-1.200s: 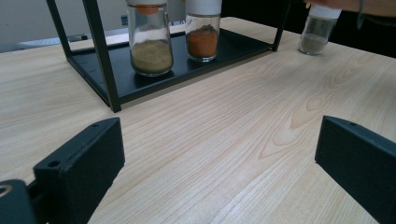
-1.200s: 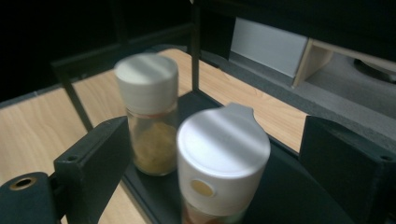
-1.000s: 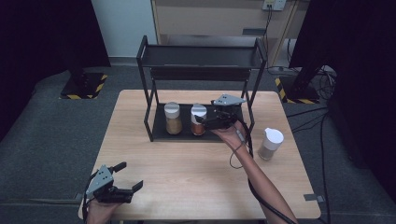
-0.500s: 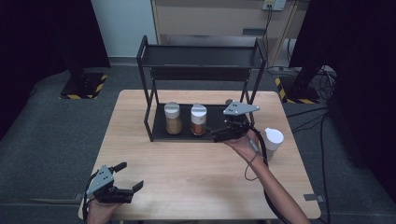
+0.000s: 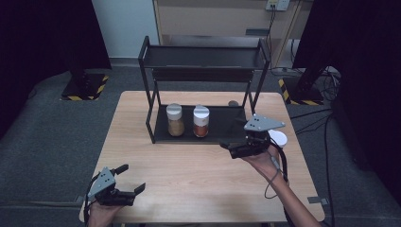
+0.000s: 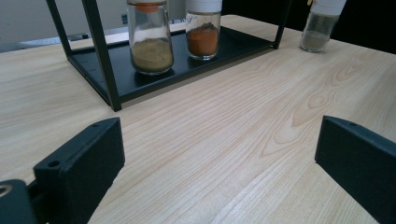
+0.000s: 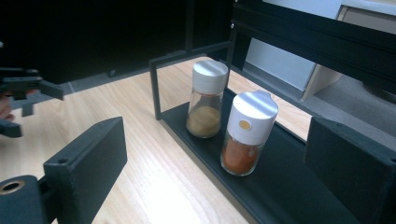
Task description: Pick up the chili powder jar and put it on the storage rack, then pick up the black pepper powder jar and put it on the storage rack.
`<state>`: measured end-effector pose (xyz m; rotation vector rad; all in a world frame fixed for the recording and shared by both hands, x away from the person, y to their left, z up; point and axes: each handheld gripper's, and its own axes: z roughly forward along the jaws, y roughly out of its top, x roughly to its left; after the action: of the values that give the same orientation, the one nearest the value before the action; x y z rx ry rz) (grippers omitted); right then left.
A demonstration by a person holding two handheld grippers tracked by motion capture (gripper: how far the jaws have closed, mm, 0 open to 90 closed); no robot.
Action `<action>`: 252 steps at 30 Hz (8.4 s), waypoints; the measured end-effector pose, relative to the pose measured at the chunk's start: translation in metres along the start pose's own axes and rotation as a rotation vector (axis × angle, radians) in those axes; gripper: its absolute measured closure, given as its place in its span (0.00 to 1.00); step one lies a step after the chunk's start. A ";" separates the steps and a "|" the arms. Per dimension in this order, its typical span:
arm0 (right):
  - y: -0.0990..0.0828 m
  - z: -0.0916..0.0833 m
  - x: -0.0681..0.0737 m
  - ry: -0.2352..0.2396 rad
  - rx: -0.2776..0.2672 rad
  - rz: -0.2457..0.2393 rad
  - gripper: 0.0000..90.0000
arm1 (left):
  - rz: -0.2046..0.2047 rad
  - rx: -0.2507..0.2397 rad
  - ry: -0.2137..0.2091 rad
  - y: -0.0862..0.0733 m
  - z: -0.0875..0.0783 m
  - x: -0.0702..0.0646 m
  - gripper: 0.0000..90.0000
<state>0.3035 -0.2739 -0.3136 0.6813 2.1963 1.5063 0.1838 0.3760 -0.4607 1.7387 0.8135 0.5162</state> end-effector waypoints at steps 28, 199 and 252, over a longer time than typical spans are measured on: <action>-0.060 -0.091 0.017 -0.108 -0.051 0.071 0.07 | -0.001 0.001 0.004 0.000 0.000 0.000 0.01; -0.127 -0.061 -0.080 -0.257 0.076 0.233 0.11 | -0.002 0.012 0.015 0.000 0.001 0.000 0.01; -0.115 -0.067 -0.047 -0.253 0.090 0.129 0.34 | 0.003 0.010 0.015 0.001 0.001 -0.001 0.01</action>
<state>0.2835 -0.3869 -0.3964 1.0022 2.0696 1.3046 0.1839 0.3749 -0.4602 1.7471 0.8256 0.5282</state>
